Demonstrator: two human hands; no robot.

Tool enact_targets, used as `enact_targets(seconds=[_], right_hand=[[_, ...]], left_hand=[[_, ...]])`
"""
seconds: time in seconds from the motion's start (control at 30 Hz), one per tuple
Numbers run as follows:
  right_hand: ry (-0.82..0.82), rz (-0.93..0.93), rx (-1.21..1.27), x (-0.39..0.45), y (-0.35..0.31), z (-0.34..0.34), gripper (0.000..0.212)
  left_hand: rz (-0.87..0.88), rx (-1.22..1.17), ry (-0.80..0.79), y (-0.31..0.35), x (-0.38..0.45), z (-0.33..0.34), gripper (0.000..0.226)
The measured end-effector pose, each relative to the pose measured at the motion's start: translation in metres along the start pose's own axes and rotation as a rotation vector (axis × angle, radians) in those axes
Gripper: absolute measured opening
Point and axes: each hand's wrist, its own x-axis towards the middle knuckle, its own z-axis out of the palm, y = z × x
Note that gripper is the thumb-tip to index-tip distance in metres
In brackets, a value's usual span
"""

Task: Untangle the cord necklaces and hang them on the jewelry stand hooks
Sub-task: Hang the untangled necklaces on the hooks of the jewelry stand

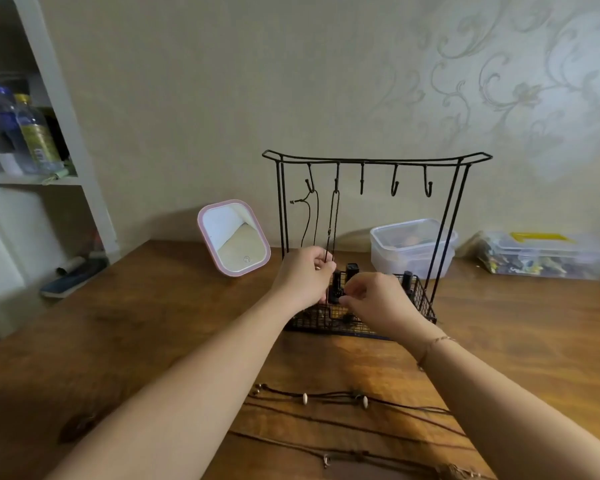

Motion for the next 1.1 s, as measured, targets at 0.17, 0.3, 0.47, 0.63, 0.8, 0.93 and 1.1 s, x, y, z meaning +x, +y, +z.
enact_targets(seconds=[0.17, 0.3, 0.47, 0.63, 0.8, 0.93, 1.1], right_hand=[[-0.089, -0.182, -0.072, -0.039, 0.004, -0.023, 0.005], [-0.512, -0.302, -0.203, -0.071, -0.017, -0.016, 0.014], [-0.522, -0.232, -0.2, -0.084, -0.026, 0.008, 0.014], [-0.491, -0.14, -0.211, -0.085, -0.026, 0.017, 0.007], [-0.486, -0.224, -0.31, -0.098, -0.03, 0.023, 0.009], [-0.522, -0.161, -0.196, -0.098, -0.028, 0.015, 0.014], [-0.42, -0.01, 0.181, -0.093, -0.023, -0.001, 0.008]], left_hand=[[0.07, 0.057, -0.031, -0.02, -0.032, -0.009, 0.03], [0.151, 0.252, -0.137, -0.041, -0.065, -0.022, 0.025], [0.163, 0.49, -0.492, -0.07, -0.092, -0.034, 0.019], [0.126, 0.457, -0.537, -0.088, -0.104, -0.047, 0.019], [0.094, 0.414, -0.488, -0.087, -0.109, -0.043, 0.008], [0.043, 0.421, -0.5, -0.082, -0.11, -0.045, 0.008], [0.018, 0.139, -0.281, -0.058, -0.105, -0.05, 0.011]])
